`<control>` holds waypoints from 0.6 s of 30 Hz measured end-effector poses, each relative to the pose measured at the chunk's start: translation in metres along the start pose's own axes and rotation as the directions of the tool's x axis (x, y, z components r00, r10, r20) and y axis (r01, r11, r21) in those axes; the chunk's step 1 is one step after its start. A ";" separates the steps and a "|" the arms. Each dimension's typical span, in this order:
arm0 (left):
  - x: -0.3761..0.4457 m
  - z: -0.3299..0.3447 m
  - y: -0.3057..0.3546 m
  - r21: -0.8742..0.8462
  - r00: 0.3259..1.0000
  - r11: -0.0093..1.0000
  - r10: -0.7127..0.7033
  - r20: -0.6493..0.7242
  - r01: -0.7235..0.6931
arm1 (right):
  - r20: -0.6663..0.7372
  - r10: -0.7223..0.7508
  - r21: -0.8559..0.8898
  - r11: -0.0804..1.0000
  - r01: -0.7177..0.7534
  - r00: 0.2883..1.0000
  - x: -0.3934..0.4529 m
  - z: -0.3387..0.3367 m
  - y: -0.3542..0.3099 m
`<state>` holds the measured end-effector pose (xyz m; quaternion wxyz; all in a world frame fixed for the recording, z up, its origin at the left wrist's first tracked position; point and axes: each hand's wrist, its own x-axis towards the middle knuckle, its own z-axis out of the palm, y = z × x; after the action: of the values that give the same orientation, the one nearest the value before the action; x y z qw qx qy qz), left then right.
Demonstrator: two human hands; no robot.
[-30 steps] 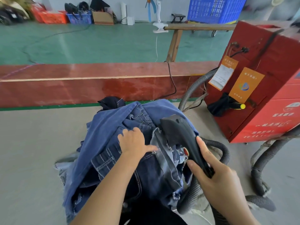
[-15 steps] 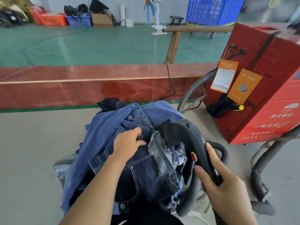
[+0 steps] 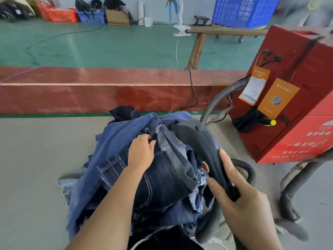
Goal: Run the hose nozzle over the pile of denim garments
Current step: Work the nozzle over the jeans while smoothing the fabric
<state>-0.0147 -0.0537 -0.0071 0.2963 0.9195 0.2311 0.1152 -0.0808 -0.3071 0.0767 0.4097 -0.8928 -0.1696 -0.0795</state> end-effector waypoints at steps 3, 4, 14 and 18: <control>0.003 -0.005 -0.010 0.137 0.957 0.991 -0.038 0.287 -0.002 | 0.041 -0.018 -0.061 0.998 0.020 0.999 -0.004 0.009 0.002; 0.000 -0.004 -0.014 0.274 0.928 0.961 -0.079 0.364 -0.026 | 0.054 -0.013 -0.075 0.997 0.017 0.998 -0.005 0.012 0.004; -0.017 0.021 -0.021 0.424 0.957 0.905 -0.105 0.271 -0.021 | 0.243 0.041 -0.220 0.975 0.014 0.969 -0.010 0.054 0.017; -0.016 0.022 -0.018 0.451 0.949 0.893 -0.133 0.287 -0.011 | 0.317 0.012 -0.392 0.912 0.119 0.948 0.009 0.076 0.010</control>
<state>-0.0277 -0.0598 -0.0361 0.1133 0.9615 0.2310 -0.0964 -0.0681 -0.2534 0.0230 0.1807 -0.9545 -0.2367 0.0179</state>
